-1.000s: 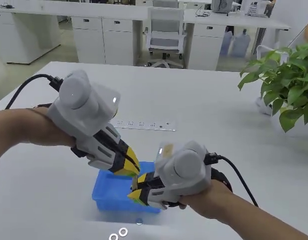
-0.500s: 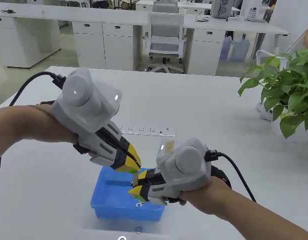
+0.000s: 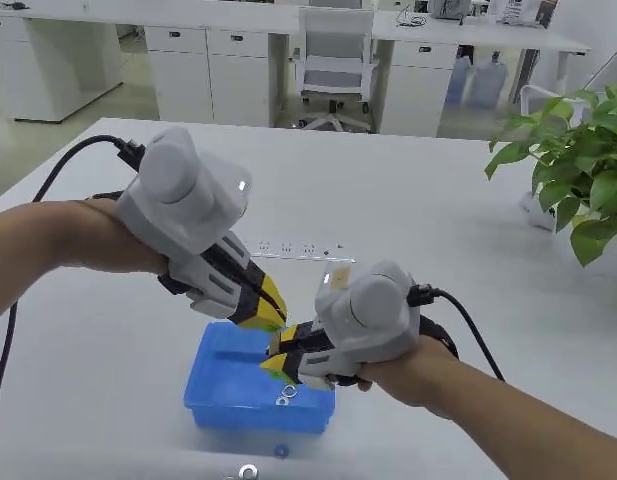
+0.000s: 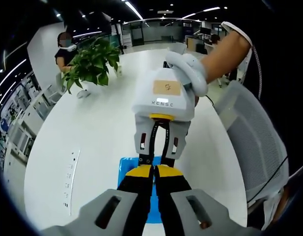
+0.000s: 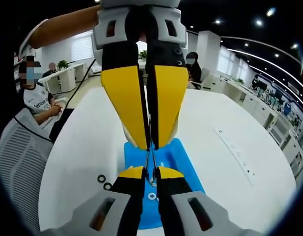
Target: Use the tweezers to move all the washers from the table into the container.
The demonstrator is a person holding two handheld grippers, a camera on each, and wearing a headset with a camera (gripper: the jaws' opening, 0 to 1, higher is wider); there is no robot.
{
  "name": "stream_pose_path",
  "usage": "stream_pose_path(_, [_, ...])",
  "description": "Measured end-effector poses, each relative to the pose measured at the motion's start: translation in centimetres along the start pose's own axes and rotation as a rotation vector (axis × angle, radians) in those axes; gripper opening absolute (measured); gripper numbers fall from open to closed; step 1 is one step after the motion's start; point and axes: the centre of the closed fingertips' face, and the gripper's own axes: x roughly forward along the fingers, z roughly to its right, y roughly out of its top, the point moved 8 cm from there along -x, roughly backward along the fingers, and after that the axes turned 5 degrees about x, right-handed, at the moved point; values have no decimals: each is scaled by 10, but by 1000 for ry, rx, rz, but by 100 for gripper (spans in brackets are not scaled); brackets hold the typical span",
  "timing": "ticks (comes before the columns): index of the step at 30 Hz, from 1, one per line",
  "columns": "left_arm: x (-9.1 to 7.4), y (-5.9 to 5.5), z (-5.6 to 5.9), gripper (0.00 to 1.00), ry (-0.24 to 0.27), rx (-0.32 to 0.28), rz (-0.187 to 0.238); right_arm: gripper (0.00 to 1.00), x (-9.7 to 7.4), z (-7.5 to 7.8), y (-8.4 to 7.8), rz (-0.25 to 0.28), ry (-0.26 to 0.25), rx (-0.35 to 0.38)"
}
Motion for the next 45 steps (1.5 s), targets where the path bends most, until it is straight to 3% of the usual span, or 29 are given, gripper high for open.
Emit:
stream_pose_path(24, [27,-36,-7,6,-5,-74,12,10,31,9,-27,-57,43,48])
stream_pose_path(35, [31,-40,-7,5,-6,-79,13,10,34,10,-32,-76,46,64])
stream_pose_path(45, [27,-37,-4,5,-4,-71,12,11,30,9,-29,-74,42,54])
